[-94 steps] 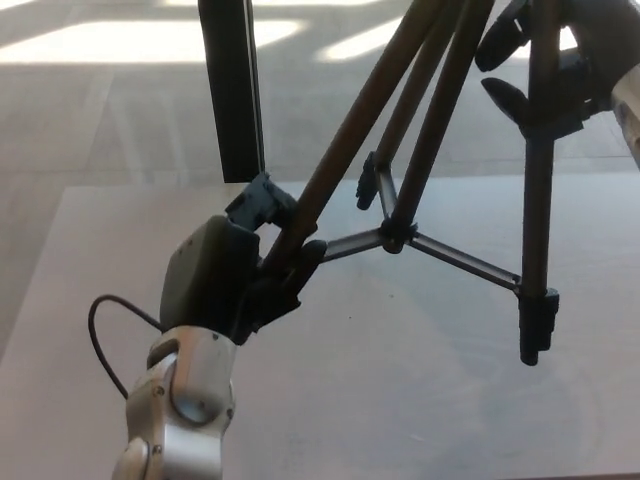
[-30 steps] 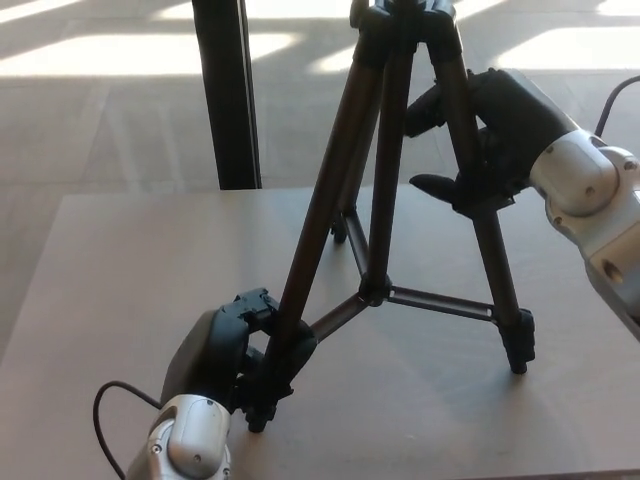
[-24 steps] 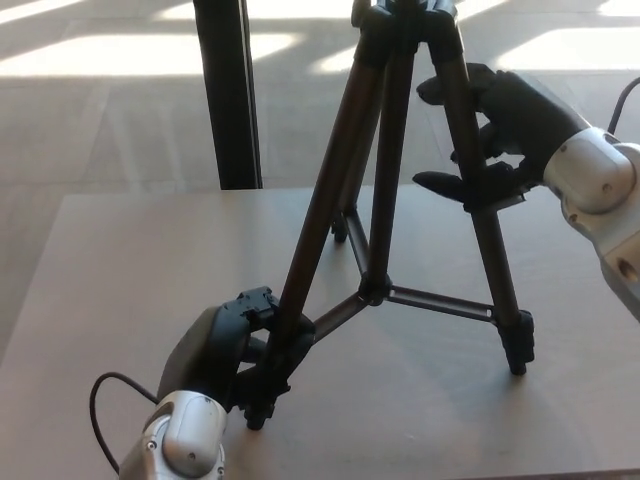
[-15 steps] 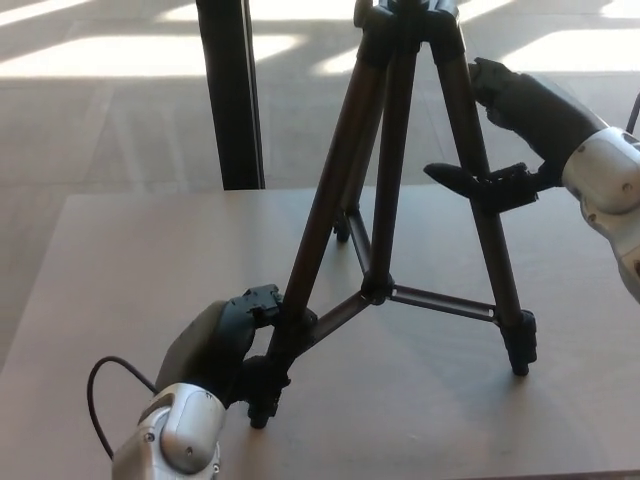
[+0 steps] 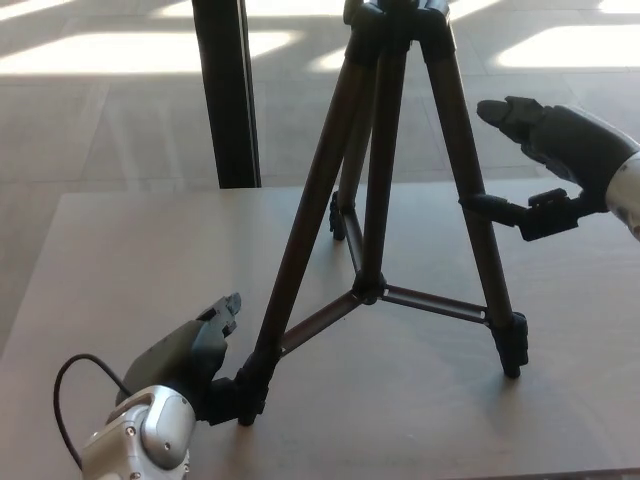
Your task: Use both hands of the robot to pick up the tripod lying in the middle of the desk and make it stand upright on the desk
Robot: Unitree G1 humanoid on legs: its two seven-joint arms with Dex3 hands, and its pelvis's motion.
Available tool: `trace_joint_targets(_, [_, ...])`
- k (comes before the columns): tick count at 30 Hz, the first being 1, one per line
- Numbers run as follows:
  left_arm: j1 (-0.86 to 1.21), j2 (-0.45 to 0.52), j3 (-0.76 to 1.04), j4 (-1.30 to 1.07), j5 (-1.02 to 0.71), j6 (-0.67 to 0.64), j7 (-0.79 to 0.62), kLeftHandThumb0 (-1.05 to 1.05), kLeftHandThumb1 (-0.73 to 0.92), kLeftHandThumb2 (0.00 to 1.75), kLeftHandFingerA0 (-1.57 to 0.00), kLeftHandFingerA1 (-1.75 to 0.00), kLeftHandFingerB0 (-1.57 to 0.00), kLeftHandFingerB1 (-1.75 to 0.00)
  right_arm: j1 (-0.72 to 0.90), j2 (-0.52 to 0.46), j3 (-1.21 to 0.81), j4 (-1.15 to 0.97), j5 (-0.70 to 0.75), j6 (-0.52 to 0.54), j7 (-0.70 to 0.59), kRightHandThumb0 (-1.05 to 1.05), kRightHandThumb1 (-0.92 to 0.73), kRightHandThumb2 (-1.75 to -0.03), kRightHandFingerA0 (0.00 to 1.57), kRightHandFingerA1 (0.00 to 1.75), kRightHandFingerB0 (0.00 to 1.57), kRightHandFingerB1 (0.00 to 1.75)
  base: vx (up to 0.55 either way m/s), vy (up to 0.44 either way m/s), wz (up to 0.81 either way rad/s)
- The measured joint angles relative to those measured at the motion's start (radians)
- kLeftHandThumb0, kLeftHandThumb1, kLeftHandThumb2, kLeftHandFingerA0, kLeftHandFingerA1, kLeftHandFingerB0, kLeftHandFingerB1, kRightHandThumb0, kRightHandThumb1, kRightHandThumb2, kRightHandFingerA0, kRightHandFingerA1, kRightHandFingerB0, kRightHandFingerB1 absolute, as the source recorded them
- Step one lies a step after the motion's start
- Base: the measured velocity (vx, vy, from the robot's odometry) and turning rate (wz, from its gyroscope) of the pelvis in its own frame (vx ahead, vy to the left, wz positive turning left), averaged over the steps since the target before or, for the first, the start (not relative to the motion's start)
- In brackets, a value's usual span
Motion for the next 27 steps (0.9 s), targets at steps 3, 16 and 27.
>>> trace_joint_targets(3, [-0.008, 0.012, 0.006, -0.002, -0.001, 0.014, -0.008, -1.05, 0.77, 0.65, 0.0, 0.0, 0.0, 0.0, 0.025, -0.003, -0.027, -0.015, -0.003, -0.012, 0.018, -1.05, -0.73, -0.64, 0.0, 0.0, 0.0, 0.0, 0.0, 0.0, 0.0])
trace_joint_targets(16, [-0.113, 0.141, 0.293, -0.078, -0.131, 0.035, -0.118, -1.0, 0.66, 0.81, 0.0, 0.0, 0.0, 0.0, 0.199, -0.175, -0.205, -0.173, 0.01, -0.031, 0.121, -1.05, -0.81, -0.65, 0.0, 0.0, 0.0, 0.0, 0.0, 0.0, 0.0])
trace_joint_targets(27, [-0.118, 0.186, 0.62, -0.101, -0.299, 0.089, -0.23, -1.04, 0.69, 0.86, 0.0, -0.3, 0.0, -0.12, 0.401, -0.203, -0.472, -0.184, 0.05, -0.056, 0.151, -1.02, -0.69, -1.04, 0.0, 0.15, 0.0, 0.0, 0.0, 0.0, 0.0])
